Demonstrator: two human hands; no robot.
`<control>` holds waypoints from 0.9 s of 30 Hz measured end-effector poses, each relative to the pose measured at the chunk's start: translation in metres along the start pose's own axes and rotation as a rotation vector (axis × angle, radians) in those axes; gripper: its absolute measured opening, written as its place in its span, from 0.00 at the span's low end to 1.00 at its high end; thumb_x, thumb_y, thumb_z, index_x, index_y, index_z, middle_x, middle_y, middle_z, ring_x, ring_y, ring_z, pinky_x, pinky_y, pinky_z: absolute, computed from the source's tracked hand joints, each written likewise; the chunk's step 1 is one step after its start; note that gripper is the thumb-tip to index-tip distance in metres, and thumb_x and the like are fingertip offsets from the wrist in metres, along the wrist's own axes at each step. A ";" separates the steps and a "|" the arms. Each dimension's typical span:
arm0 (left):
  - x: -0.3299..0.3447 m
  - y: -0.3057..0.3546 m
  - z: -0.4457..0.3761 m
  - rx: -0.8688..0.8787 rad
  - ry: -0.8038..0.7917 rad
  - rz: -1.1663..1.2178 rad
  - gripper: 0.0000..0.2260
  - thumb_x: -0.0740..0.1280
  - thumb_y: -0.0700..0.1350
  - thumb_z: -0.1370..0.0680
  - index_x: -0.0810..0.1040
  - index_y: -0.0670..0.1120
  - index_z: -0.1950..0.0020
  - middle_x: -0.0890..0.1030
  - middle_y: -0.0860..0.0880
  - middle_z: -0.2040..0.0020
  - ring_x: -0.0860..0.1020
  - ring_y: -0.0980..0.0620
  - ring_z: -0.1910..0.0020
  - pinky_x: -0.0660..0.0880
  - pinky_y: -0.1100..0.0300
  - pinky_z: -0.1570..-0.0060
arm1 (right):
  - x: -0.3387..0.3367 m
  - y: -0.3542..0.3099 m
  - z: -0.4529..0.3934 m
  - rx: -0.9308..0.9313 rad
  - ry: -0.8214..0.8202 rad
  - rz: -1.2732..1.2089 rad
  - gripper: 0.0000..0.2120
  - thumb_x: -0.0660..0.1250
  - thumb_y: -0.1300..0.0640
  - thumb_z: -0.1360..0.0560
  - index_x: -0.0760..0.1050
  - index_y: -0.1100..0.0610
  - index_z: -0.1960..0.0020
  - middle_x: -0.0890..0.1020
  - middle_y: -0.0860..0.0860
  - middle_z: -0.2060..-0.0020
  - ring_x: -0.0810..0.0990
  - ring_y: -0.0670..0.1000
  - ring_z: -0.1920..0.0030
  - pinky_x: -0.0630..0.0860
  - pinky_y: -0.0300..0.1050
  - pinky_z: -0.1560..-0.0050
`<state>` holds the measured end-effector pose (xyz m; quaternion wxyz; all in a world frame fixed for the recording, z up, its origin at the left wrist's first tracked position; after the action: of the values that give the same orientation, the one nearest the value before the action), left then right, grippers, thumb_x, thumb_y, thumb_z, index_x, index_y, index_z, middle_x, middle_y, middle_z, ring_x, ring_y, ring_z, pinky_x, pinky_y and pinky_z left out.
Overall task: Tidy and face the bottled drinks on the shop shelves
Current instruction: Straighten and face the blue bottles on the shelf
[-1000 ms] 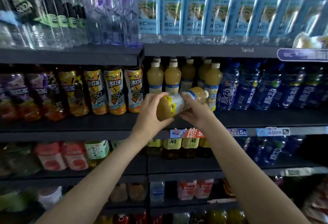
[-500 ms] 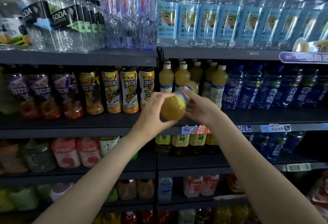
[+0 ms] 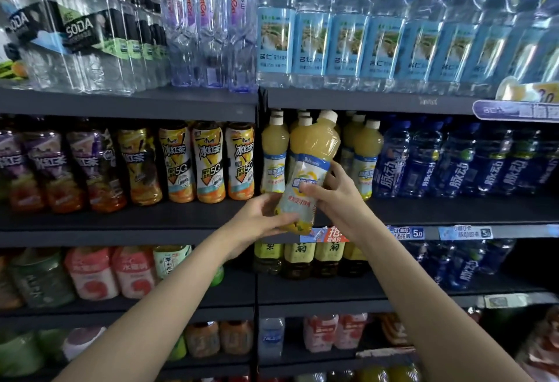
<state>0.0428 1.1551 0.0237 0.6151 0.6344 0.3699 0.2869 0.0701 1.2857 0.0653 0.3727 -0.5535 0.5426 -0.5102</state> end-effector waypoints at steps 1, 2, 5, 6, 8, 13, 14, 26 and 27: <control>-0.003 0.003 -0.003 0.054 0.066 -0.125 0.21 0.75 0.45 0.33 0.72 0.50 0.43 0.78 0.51 0.44 0.78 0.54 0.45 0.75 0.61 0.46 | -0.005 -0.003 -0.003 -0.023 0.039 0.087 0.26 0.72 0.66 0.29 0.67 0.52 0.37 0.79 0.54 0.43 0.82 0.51 0.48 0.80 0.48 0.49; -0.007 0.005 -0.006 0.099 0.143 -0.251 0.23 0.76 0.44 0.32 0.70 0.49 0.42 0.77 0.52 0.45 0.76 0.54 0.45 0.73 0.62 0.47 | -0.009 -0.005 -0.006 -0.040 0.089 0.156 0.27 0.73 0.64 0.30 0.66 0.52 0.36 0.79 0.53 0.43 0.81 0.51 0.47 0.80 0.49 0.48; -0.008 0.008 -0.010 0.213 0.295 -0.474 0.27 0.77 0.43 0.33 0.68 0.46 0.39 0.74 0.52 0.44 0.74 0.55 0.45 0.69 0.63 0.50 | -0.019 -0.004 -0.009 -0.081 0.235 0.231 0.37 0.77 0.57 0.33 0.61 0.54 0.31 0.76 0.51 0.43 0.78 0.51 0.43 0.78 0.51 0.44; -0.007 0.009 -0.012 0.244 0.317 -0.515 0.27 0.77 0.44 0.34 0.68 0.46 0.39 0.74 0.52 0.43 0.74 0.55 0.44 0.70 0.62 0.49 | -0.019 -0.007 -0.009 -0.119 0.268 0.259 0.38 0.77 0.56 0.34 0.60 0.54 0.31 0.75 0.50 0.43 0.77 0.50 0.43 0.78 0.49 0.44; -0.006 0.010 -0.019 0.271 0.321 -0.551 0.27 0.77 0.43 0.33 0.67 0.46 0.40 0.74 0.51 0.43 0.74 0.55 0.45 0.70 0.65 0.50 | -0.016 -0.014 -0.009 -0.205 0.262 0.333 0.38 0.78 0.56 0.34 0.60 0.53 0.32 0.74 0.49 0.43 0.76 0.48 0.44 0.77 0.43 0.45; -0.007 0.017 -0.048 0.256 0.302 -0.482 0.22 0.72 0.45 0.27 0.67 0.45 0.37 0.78 0.49 0.47 0.78 0.50 0.50 0.75 0.59 0.52 | 0.001 -0.013 -0.026 -0.320 0.110 0.559 0.42 0.78 0.61 0.34 0.57 0.53 0.28 0.75 0.47 0.45 0.77 0.48 0.45 0.75 0.33 0.50; -0.008 0.015 -0.053 0.240 0.303 -0.472 0.22 0.71 0.46 0.27 0.68 0.46 0.37 0.78 0.48 0.48 0.78 0.50 0.50 0.76 0.56 0.52 | 0.003 -0.008 -0.031 -0.319 0.092 0.570 0.42 0.78 0.61 0.34 0.57 0.53 0.28 0.75 0.47 0.45 0.77 0.47 0.44 0.75 0.33 0.50; -0.045 -0.014 -0.104 0.111 0.465 -0.520 0.24 0.74 0.47 0.29 0.72 0.40 0.38 0.79 0.47 0.45 0.77 0.49 0.45 0.74 0.56 0.49 | -0.061 0.025 -0.116 -0.055 0.034 0.751 0.21 0.71 0.60 0.27 0.73 0.65 0.37 0.78 0.60 0.40 0.77 0.58 0.41 0.73 0.46 0.39; -0.046 -0.014 -0.106 0.113 0.477 -0.544 0.25 0.74 0.48 0.30 0.72 0.40 0.38 0.79 0.47 0.46 0.77 0.50 0.46 0.73 0.58 0.51 | -0.080 0.027 -0.121 -0.054 0.144 0.844 0.22 0.71 0.58 0.27 0.72 0.66 0.37 0.78 0.59 0.40 0.76 0.57 0.40 0.70 0.37 0.43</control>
<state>-0.0709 1.1772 0.0225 0.5294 0.4612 0.6734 0.2316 -0.0442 1.3772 0.0504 0.4954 -0.2557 0.7592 -0.3359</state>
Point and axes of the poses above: each hand's wrist, its own z-axis away from the middle knuckle, its own x-axis out of the palm, y = z × x, the point moved 8 cm from there along -z, towards the middle knuckle
